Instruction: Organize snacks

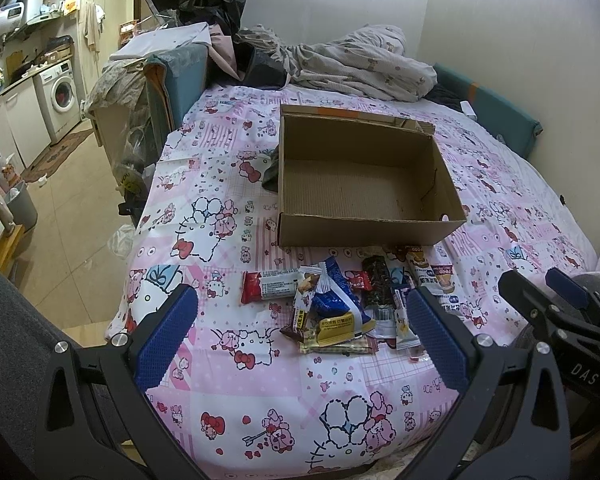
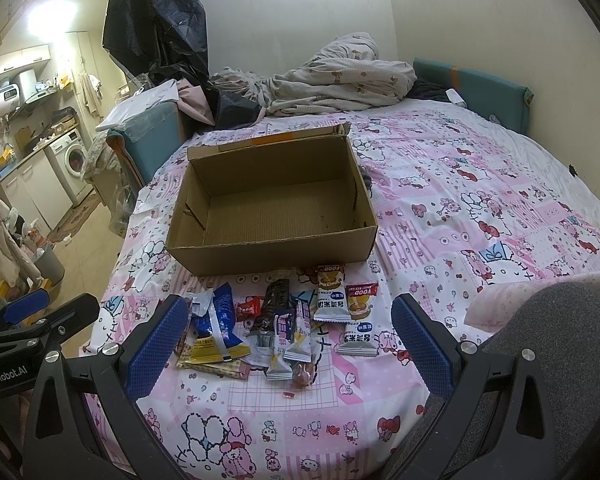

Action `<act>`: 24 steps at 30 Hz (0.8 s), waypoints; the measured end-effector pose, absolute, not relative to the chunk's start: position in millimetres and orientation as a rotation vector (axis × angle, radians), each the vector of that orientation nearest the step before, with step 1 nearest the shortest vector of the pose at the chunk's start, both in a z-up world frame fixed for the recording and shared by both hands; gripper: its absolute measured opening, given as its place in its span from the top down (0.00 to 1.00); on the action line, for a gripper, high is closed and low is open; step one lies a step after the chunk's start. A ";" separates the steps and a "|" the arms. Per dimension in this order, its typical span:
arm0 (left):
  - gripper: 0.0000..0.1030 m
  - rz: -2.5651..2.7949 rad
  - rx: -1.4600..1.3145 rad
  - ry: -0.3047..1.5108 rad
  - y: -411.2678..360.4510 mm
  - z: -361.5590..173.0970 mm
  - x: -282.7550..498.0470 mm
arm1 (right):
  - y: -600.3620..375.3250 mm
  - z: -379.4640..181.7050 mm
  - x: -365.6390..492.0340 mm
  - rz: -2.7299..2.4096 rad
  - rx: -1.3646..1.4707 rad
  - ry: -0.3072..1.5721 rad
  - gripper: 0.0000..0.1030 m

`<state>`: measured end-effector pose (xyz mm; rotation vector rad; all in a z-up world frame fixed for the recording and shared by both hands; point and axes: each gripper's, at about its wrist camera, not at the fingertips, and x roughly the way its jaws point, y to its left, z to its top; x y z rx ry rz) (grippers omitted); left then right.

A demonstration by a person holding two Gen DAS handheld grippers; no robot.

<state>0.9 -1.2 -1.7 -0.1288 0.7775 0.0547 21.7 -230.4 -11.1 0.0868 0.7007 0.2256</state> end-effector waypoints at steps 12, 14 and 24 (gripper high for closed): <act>0.00 0.047 -0.107 0.768 -4.9 -0.6 -0.3 | -230.3 -11.1 21.7 0.227 0.087 0.702 0.00; 0.00 0.048 -0.107 0.768 -5.5 -0.9 -0.6 | -230.2 -11.1 21.4 0.226 0.086 0.703 0.00; 0.00 0.051 -0.103 0.767 -6.7 -1.2 -0.9 | -229.9 -11.2 21.6 0.229 0.089 0.706 0.00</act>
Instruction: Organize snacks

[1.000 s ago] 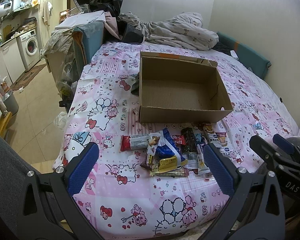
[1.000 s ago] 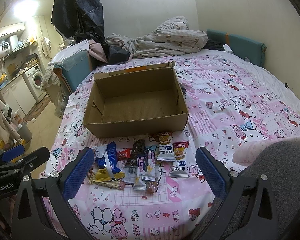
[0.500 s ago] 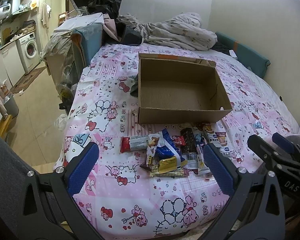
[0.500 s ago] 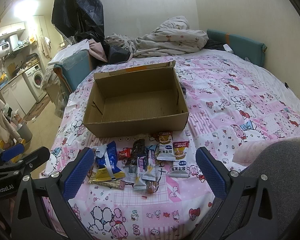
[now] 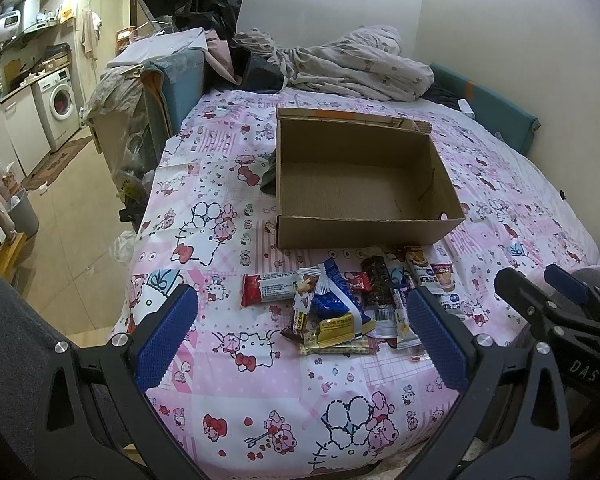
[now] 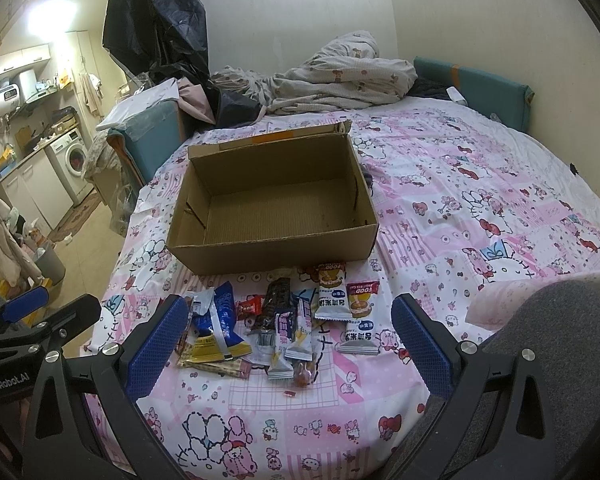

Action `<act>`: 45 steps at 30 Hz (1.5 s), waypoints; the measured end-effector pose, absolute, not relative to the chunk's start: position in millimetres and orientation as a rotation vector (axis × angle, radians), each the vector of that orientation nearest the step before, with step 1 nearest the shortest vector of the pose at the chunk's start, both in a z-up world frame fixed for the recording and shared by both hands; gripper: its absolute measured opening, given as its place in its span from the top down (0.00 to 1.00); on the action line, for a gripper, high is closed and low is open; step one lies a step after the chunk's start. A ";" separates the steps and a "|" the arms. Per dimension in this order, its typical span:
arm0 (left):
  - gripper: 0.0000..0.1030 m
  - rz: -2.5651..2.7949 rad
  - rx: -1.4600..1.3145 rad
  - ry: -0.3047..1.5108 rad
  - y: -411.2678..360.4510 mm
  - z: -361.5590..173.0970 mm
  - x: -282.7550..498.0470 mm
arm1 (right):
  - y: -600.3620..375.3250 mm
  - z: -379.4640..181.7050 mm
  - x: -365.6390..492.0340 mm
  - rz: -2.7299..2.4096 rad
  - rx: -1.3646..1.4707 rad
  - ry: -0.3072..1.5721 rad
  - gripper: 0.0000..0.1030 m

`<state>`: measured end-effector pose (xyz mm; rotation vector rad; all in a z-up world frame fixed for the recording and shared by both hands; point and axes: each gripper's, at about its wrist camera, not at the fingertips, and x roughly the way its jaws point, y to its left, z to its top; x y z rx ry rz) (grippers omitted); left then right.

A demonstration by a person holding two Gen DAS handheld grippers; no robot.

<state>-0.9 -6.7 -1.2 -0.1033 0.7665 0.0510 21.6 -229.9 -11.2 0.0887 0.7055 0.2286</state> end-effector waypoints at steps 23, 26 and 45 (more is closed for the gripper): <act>0.00 0.030 -0.094 0.775 -5.1 16.5 7.2 | -238.9 12.6 23.9 0.214 0.127 0.787 0.00; 0.00 0.014 -0.115 0.781 -1.5 21.9 10.4 | -235.6 20.6 26.1 0.210 0.120 0.800 0.00; 0.00 0.081 -0.188 0.934 41.3 28.4 84.2 | -272.3 31.9 97.1 0.191 0.164 0.822 0.00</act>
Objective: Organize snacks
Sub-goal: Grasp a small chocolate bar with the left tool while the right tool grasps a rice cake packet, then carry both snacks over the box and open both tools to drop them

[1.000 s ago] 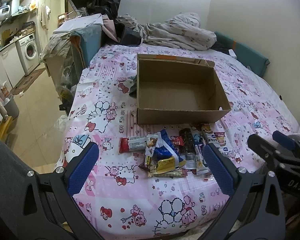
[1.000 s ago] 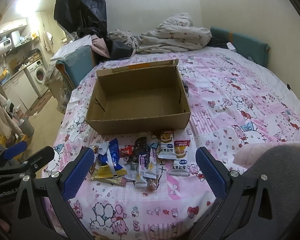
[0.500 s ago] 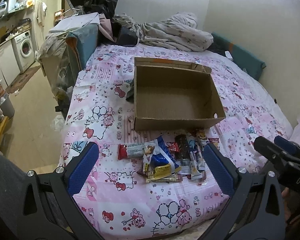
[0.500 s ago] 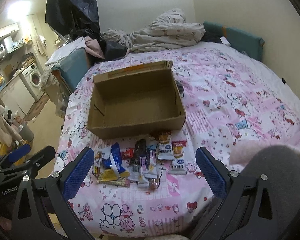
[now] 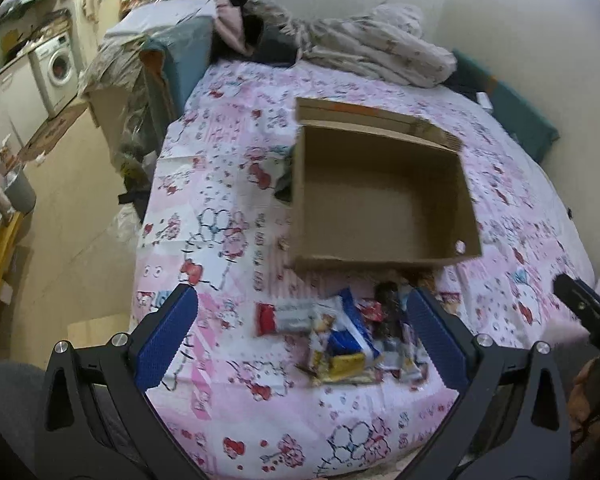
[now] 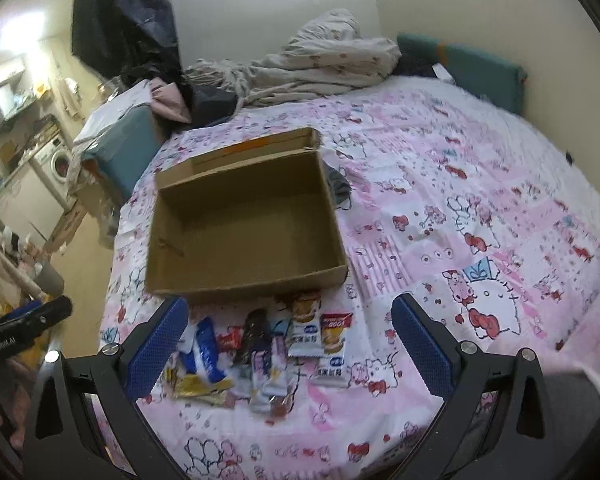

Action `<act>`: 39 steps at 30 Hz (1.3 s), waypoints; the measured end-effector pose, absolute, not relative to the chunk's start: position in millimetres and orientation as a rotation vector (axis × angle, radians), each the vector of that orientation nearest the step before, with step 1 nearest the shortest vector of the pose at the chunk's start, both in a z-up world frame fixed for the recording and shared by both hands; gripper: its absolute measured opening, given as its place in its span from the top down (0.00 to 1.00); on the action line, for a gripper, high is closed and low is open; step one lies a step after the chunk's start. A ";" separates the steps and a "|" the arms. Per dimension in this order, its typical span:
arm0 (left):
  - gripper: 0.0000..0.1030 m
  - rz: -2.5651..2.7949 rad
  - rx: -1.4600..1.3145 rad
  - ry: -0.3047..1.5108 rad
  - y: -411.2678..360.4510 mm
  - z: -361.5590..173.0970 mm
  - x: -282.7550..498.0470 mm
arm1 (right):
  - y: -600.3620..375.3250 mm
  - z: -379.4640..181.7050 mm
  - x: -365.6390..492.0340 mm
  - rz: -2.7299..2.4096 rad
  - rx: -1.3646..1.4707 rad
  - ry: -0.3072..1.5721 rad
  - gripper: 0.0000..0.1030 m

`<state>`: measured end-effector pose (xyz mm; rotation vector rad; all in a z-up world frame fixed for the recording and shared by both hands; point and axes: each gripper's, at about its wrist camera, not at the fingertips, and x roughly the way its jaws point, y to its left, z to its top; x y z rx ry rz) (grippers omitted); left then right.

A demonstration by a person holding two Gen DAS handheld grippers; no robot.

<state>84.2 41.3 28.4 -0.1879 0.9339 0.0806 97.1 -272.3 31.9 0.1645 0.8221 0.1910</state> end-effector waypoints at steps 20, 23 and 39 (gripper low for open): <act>0.53 0.050 -0.172 1.445 15.0 -131.4 130.1 | -300.7 -112.3 208.4 0.161 0.215 1.396 0.48; 0.53 0.040 -0.166 1.444 13.2 -134.6 131.1 | -299.9 -131.5 204.6 0.166 0.226 1.455 0.54; 0.87 0.016 -0.308 1.414 22.1 -120.8 117.0 | -261.7 -127.8 162.6 0.233 0.026 1.486 0.69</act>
